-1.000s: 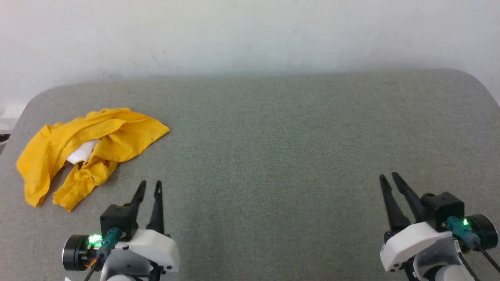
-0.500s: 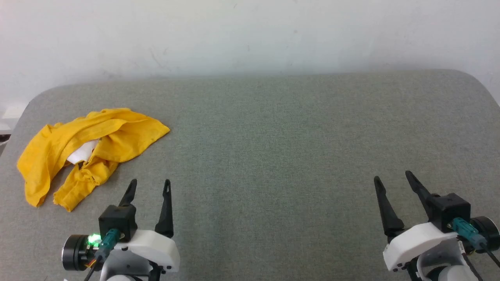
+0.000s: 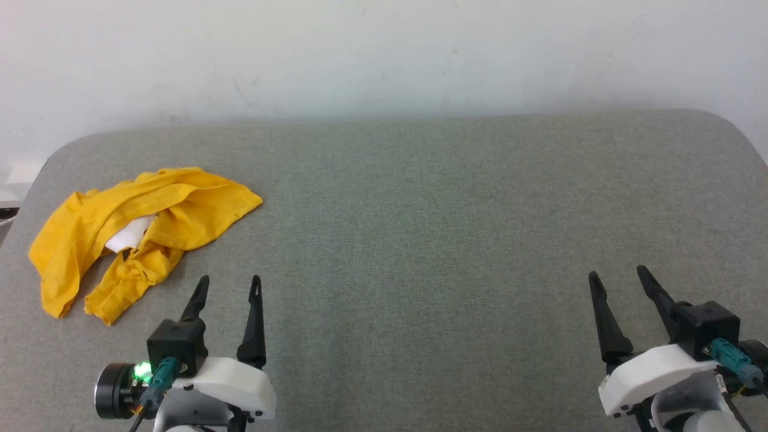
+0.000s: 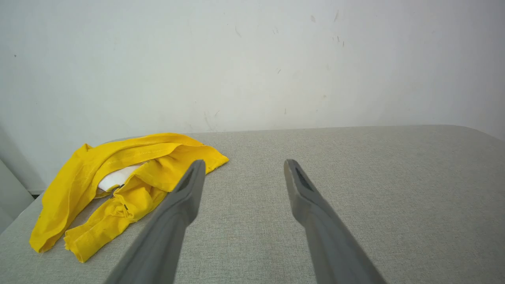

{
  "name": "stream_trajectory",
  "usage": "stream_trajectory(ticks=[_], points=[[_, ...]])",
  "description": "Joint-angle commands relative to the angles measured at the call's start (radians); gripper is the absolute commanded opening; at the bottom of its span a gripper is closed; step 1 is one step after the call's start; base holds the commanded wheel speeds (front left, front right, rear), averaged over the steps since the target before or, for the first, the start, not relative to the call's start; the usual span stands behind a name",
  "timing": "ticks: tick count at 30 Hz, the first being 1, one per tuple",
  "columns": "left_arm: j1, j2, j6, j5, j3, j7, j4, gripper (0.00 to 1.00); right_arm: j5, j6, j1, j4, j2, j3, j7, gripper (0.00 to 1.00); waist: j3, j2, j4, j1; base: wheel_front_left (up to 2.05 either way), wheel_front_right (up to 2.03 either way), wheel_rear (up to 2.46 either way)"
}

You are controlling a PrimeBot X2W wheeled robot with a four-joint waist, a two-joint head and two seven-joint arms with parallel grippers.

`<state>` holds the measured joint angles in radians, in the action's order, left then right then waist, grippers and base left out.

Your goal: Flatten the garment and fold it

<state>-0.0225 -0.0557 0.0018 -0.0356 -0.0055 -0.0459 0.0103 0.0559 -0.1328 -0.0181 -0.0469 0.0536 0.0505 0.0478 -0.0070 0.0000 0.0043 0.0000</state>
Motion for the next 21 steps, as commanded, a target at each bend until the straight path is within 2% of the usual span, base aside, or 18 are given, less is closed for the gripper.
stream_trajectory(ticks=[1,21], points=[[-0.017,0.001,-0.002,-0.006,0.0,-0.011,0.004,1.0,0.011,0.0,-0.004,-0.005,-0.001,0.006,0.01,1.0,0.0,0.0,0.001,0.0,0.0,0.0,0.0],[-0.038,0.002,0.006,-0.033,0.002,-0.053,0.0,1.0,0.028,0.001,-0.012,-0.031,-0.001,0.045,0.051,1.0,-0.014,0.0,0.039,0.0,0.0,0.0,0.0]])
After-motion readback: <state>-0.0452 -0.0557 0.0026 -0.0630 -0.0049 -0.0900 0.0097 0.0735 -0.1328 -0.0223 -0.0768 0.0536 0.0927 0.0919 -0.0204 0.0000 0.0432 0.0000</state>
